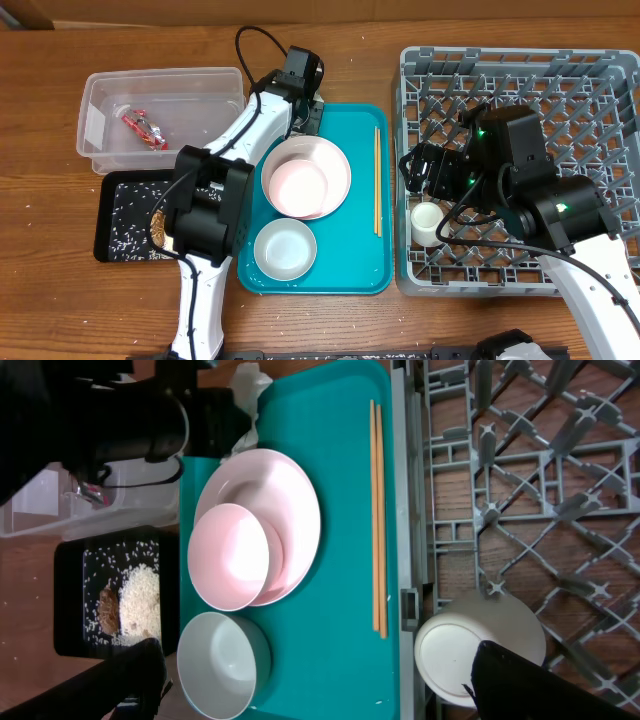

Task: Sort waste into correct bins and load items into the dishwasher
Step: 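Grasp the white tissue with the left gripper and drop it in clear bin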

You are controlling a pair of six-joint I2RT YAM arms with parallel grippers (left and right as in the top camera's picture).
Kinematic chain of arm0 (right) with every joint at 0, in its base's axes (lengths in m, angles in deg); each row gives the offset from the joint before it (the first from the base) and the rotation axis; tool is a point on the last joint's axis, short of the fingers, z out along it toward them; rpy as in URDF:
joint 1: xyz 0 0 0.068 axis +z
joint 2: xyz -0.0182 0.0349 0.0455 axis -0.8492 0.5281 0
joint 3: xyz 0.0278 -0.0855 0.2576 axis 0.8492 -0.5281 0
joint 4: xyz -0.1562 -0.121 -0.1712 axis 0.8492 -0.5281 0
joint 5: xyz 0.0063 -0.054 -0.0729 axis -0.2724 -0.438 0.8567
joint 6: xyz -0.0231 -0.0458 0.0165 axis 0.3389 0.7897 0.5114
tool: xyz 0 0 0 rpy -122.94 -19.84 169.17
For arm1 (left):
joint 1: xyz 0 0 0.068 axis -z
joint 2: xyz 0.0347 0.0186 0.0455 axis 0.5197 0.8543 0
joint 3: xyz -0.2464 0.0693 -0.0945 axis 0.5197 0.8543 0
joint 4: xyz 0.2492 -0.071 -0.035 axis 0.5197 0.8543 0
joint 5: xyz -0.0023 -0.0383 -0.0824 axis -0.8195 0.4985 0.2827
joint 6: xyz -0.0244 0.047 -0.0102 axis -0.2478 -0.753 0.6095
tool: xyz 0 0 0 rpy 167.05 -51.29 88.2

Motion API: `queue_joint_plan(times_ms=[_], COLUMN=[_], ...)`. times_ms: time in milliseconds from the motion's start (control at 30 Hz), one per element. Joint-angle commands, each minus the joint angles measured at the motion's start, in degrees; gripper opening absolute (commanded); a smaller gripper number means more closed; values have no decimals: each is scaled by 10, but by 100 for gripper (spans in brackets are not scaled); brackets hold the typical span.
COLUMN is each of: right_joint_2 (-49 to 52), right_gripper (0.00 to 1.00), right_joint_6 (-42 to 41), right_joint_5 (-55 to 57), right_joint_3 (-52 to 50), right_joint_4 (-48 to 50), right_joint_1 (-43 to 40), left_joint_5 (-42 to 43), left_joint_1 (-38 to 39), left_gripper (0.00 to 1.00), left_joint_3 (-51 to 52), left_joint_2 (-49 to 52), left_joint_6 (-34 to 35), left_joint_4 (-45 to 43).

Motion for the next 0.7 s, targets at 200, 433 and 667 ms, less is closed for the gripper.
queue_joint_plan(times_ms=[200,433,667], right_joint_2=[-2,-2,-2], right_gripper=[100,100,100], right_joint_6=[-1,-1,0], right_joint_5=[-1,-2,-3], right_joint_3=[7,7,7], right_joint_4=[2,5,9], right_joint_1=[3,3,3], left_joint_5=[-63,-127,34], left_joint_1=[-68,-165,-238], left_gripper=[4,4,59], left_joint_3=[-26,-9,-21], left_joint_2=[-243,-236,-220], left_joint_6=[67,89,70], left_joint_4=[108,204,245])
